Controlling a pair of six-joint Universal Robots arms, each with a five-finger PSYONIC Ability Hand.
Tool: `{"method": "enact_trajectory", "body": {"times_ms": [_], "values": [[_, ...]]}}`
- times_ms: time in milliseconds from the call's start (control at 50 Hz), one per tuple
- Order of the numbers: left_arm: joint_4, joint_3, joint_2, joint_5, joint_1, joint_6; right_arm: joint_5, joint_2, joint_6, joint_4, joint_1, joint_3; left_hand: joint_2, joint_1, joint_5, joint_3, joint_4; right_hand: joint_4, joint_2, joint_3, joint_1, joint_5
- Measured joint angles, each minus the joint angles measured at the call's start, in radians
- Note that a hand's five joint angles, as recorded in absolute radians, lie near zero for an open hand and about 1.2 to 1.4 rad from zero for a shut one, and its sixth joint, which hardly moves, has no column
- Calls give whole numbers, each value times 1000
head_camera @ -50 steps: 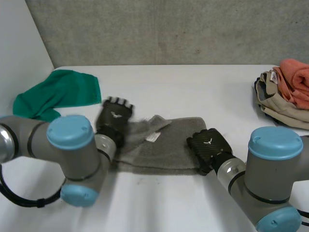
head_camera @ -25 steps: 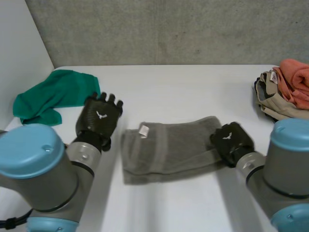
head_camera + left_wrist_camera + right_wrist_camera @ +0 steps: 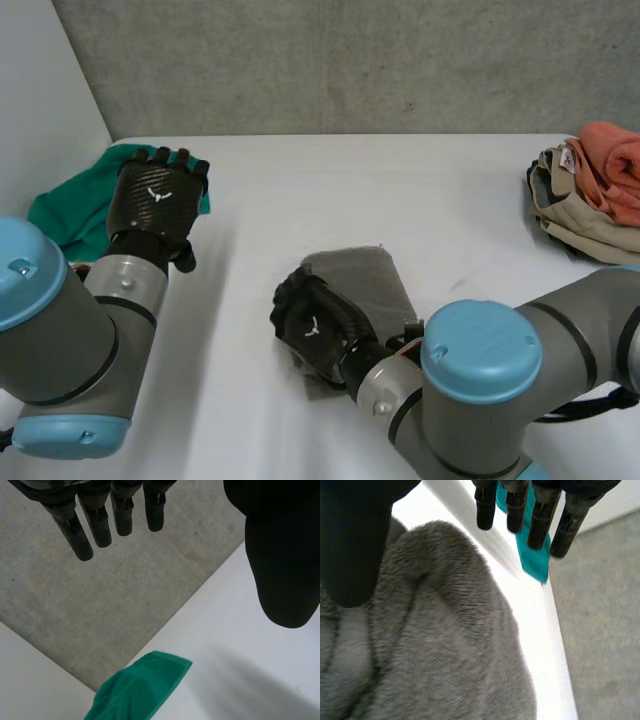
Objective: Fold the laundry.
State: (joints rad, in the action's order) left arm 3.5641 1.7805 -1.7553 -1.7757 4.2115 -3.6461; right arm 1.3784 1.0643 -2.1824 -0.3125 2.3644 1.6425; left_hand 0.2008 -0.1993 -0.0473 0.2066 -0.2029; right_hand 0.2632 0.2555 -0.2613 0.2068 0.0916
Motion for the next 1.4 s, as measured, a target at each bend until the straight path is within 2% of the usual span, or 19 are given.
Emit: {"method": "enact_trajectory", "body": {"times_ms": [80, 160, 280, 380, 460, 600, 760, 860, 1060, 1200, 1280, 1400], "values": [[1, -40, -25, 0, -21, 38, 72, 70, -192, 0, -43, 14, 0, 0, 0, 0, 0, -32, -33, 49, -12, -30], [1, -95, -58, 0, -61, 59, 82, 193, -434, 4, -141, 45, 0, 0, 0, 0, 0, -32, -33, 49, -12, -30], [-1, -215, -146, 4, -163, 81, 27, 361, -791, 48, -316, 79, 0, 0, 0, 0, 0, -32, -33, 49, -12, -30], [-7, -319, -240, 29, -252, 107, -34, 396, -890, 146, -418, 57, 0, 0, 0, 0, 0, -32, -33, 49, -11, -30], [-18, -392, -320, 58, -297, 129, -54, 348, -898, 220, -451, 11, 0, 0, 0, 0, 0, -32, -33, 49, -11, -30], [-95, -488, -444, 62, -319, 140, -55, 194, -891, 330, -454, -102, 0, 0, 0, 0, 0, -32, -33, 49, -11, -30], [-273, -514, -505, -70, -315, 126, -53, 32, -879, 440, -376, -230, 0, 0, 0, 0, 0, -32, -33, 49, -11, -30], [-339, -474, -497, -122, -316, 121, -53, -42, -873, 457, -314, -285, 1, -1, 0, 0, 0, -32, -33, 49, -11, -30], [-384, -422, -498, -131, -332, 124, -17, -142, -786, 460, -291, -317, 1, -1, 0, 0, 0, -32, -33, 49, -11, -36], [-383, -424, -493, -123, -320, 128, 52, -144, -669, 456, -292, -306, 0, 0, 0, 0, 0, -32, -33, 49, -11, -38], [-379, -427, -453, -107, -303, 130, 71, -99, -642, 428, -293, -280, 0, 0, 0, 0, 0, -32, -33, 49, -11, -38], [-372, -414, -302, -9, -255, 134, 71, 54, -632, 291, -291, -151, 2, -1, 0, 1, -1, -32, -33, 49, -11, -38]]}}
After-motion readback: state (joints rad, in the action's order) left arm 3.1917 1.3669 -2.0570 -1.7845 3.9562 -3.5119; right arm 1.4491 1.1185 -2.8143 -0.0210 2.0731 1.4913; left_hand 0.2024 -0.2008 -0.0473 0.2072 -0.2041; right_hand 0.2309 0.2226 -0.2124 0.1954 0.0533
